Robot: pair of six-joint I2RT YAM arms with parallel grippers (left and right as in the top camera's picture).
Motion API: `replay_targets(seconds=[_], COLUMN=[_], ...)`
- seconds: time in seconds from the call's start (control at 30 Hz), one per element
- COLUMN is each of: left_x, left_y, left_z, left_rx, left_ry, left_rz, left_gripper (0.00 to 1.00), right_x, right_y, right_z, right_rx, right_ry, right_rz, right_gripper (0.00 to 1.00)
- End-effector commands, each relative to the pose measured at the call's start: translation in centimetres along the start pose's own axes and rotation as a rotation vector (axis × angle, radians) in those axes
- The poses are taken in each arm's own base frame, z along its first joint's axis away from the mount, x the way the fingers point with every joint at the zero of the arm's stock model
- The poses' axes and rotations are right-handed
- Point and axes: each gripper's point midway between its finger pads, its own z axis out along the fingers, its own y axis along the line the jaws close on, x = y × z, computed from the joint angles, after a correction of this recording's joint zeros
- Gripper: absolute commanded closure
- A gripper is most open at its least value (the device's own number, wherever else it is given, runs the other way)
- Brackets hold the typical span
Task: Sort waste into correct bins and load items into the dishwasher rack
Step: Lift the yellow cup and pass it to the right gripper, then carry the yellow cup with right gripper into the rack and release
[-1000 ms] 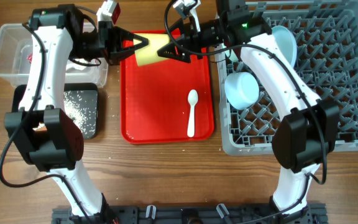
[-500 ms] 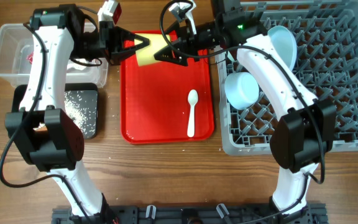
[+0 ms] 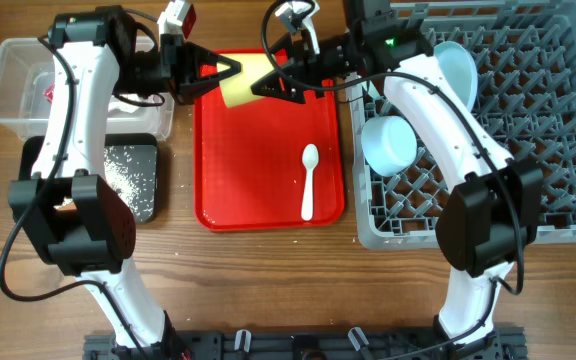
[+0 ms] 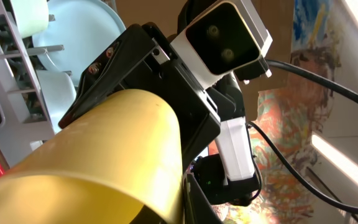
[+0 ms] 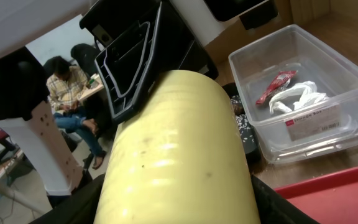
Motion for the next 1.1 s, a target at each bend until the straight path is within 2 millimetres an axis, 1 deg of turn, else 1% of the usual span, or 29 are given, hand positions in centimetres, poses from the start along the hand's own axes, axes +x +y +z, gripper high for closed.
replay_targets(seconds=[0.0, 0.4, 0.6, 0.67, 0.73, 0.8, 0.83, 0.87, 0.93, 1.0, 1.07], left_x=[0.5, 0.5, 0.5, 0.5, 0.5, 0.3, 0.3, 0.2, -0.2, -0.5, -0.8], left_y=[-2.1, -2.1, -2.1, -2.0, -1.7, -0.7, 0.1, 0.9, 3.0, 5.1, 6.7], left_z=[0.0, 0.0, 0.0, 0.0, 0.0, 0.0, -0.1, -0.2, -0.7, -1.5, -2.3], left_rx=[-0.001, -0.002, -0.002, -0.002, -0.021, -0.076, -0.118, -0.168, -0.289, -0.416, -0.520], left_ry=[0.001, 0.001, 0.001, 0.001, 0.005, 0.015, 0.022, 0.030, 0.046, 0.059, 0.068], left_rz=[0.054, 0.054, 0.054, 0.055, 0.072, 0.106, 0.126, 0.147, 0.187, 0.217, 0.240], left_gripper=[0.93, 0.90, 0.86, 0.83, 0.80, 0.77, 0.74, 0.71, 0.66, 0.57, 0.50], right_x=[0.8, 0.9, 0.9, 0.9, 1.6, 2.8, 3.3, 3.6, 3.7, 3.3, 3.3], right_y=[-2.4, -2.8, -3.8, -4.3, -6.6, -8.9, -9.6, -9.8, -9.6, -8.5, -6.7], right_z=[-2.2, -2.9, -5.0, -6.0, -7.0, -8.1, -8.6, -9.1, -10.3, -12.4, -14.4], right_rx=[0.061, 0.073, 0.112, 0.139, 0.273, 0.450, 0.526, 0.589, 0.722, 0.887, 1.012], right_ry=[-0.014, -0.017, -0.039, -0.047, -0.030, 0.009, 0.029, 0.046, 0.075, 0.094, 0.116], right_rz=[0.022, 0.038, 0.055, 0.069, 0.183, 0.271, 0.305, 0.328, 0.360, 0.394, 0.430], right_gripper=[0.50, 0.50, 0.50, 0.50, 0.49, 0.48, 0.48, 0.48, 0.48, 0.48, 0.48])
